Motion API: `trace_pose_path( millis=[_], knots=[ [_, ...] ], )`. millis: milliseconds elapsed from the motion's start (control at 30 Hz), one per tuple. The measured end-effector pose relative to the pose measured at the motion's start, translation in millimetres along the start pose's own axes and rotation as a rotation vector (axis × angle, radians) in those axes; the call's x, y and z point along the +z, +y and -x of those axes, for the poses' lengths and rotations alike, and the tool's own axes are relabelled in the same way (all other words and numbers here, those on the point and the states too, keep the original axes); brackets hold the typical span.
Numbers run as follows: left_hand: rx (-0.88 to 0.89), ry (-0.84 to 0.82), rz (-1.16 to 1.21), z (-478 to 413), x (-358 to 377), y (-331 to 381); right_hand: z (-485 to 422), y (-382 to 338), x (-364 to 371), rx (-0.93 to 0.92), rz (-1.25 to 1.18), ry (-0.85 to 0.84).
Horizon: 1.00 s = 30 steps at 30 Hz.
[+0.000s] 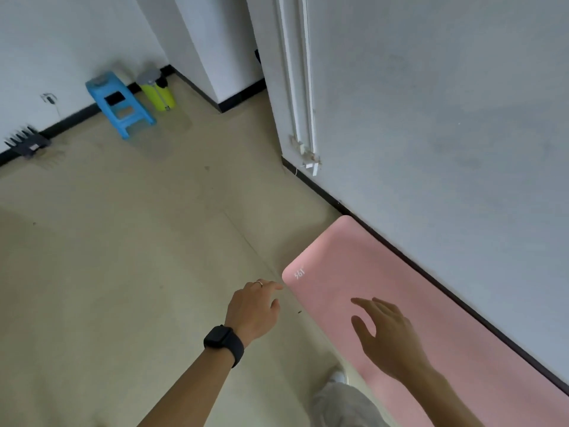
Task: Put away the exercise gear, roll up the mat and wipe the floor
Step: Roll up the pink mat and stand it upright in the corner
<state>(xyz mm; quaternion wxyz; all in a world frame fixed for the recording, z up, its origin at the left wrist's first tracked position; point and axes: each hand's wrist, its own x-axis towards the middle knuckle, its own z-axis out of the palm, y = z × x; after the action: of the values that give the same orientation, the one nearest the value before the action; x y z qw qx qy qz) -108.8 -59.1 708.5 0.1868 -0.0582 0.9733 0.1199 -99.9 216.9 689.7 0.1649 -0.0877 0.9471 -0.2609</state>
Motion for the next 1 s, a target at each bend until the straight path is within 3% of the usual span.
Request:
trace_pose_path(
  millis=[200, 400, 533, 733, 1000],
  knots=[
    [0.087, -0.131, -0.087, -144, -25, -22, -120, -20, 14, 0.129, -0.053, -0.001],
    [0.258, -0.299, -0.246, -310, 10, -52, -230, -19, 84, 0.364, -0.146, -0.020],
    [0.378, -0.437, -0.385, -422, 59, -81, -300, -13, 147, 0.551, -0.230, -0.017],
    [0.599, -0.479, -0.638, -557, 159, -125, -397, 11, 268, 0.766, -0.378, 0.000],
    [0.758, -0.475, -0.748, -667, 341, -177, -495, 78, 468, 0.845, -0.447, -0.176]
  ],
)
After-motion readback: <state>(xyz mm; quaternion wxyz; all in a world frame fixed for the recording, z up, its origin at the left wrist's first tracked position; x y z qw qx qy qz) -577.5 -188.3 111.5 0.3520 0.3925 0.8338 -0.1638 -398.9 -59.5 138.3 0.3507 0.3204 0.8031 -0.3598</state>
